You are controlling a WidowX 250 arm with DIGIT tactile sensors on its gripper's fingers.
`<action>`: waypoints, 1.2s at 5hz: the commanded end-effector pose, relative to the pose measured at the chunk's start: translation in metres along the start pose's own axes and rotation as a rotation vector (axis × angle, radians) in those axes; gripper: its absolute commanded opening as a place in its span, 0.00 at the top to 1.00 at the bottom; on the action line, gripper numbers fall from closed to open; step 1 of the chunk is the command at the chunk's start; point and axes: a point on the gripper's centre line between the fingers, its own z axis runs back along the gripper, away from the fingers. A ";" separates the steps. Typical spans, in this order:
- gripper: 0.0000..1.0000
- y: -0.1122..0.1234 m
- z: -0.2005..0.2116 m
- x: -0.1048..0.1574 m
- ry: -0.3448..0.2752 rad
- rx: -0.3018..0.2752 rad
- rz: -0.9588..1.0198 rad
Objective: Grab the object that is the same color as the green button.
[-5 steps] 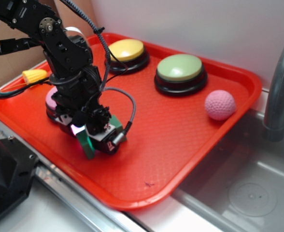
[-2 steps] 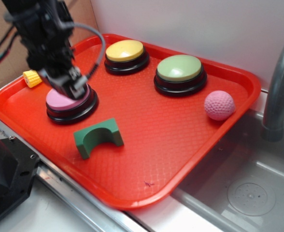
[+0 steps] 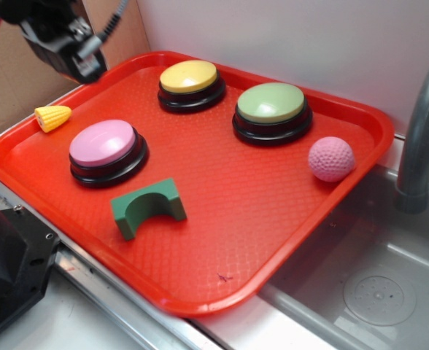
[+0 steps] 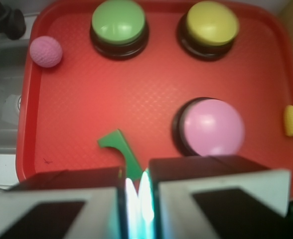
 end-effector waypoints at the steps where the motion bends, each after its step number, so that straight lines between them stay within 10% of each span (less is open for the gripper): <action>1: 0.00 -0.001 -0.060 -0.009 0.052 -0.011 0.009; 5: 0.00 -0.012 -0.133 -0.019 0.116 -0.044 0.016; 6: 1.00 -0.014 -0.138 -0.020 0.125 -0.038 0.017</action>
